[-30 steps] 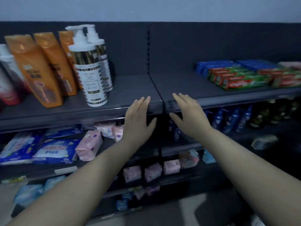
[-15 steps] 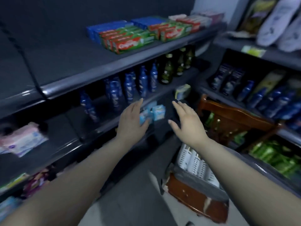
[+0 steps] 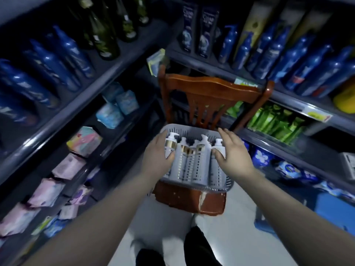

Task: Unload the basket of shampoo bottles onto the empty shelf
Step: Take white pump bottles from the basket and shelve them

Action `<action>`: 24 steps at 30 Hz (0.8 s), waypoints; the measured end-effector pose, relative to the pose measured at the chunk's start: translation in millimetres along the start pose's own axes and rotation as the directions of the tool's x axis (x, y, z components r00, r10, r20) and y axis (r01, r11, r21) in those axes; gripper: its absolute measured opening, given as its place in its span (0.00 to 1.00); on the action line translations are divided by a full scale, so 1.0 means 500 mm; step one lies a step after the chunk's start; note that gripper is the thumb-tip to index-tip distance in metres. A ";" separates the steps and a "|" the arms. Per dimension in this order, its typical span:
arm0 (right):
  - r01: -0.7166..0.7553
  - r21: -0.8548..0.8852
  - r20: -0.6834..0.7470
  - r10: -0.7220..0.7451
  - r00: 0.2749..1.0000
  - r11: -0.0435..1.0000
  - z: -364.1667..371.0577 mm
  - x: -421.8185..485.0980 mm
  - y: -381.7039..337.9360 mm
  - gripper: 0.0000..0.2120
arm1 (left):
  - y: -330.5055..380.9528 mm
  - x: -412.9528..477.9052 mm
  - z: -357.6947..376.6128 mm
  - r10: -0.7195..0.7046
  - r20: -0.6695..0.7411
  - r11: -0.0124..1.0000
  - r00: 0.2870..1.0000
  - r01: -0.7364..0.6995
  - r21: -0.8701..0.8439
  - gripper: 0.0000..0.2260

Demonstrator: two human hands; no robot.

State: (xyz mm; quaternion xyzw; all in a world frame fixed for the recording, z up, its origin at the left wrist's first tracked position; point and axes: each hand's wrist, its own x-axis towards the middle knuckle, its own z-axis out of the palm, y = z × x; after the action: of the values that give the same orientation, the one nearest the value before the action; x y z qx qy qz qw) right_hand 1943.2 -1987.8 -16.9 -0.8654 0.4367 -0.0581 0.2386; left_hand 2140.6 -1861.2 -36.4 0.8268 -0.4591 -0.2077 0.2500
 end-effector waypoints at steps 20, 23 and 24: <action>-0.384 0.123 0.218 0.352 0.910 0.915 0.362 0.099 0.270 0.34 | -0.110 0.199 0.480 -0.255 0.483 0.901 0.837 0.388 -0.196 0.36; -0.460 0.142 0.222 0.424 0.878 0.877 0.379 0.110 0.276 0.37 | -0.101 0.220 0.497 -0.320 0.449 0.891 0.834 0.427 -0.158 0.37; -0.476 0.152 0.222 0.440 0.870 0.866 0.383 0.114 0.277 0.38 | -0.097 0.229 0.501 -0.348 0.451 0.888 0.822 0.444 -0.124 0.38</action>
State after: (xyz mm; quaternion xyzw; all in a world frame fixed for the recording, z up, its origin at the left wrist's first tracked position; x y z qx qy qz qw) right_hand 1936.5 -2033.2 -255.4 -0.7094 0.5986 0.0350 0.3705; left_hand 2085.1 -1993.8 -276.2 0.8073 -0.2924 -0.4767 0.1887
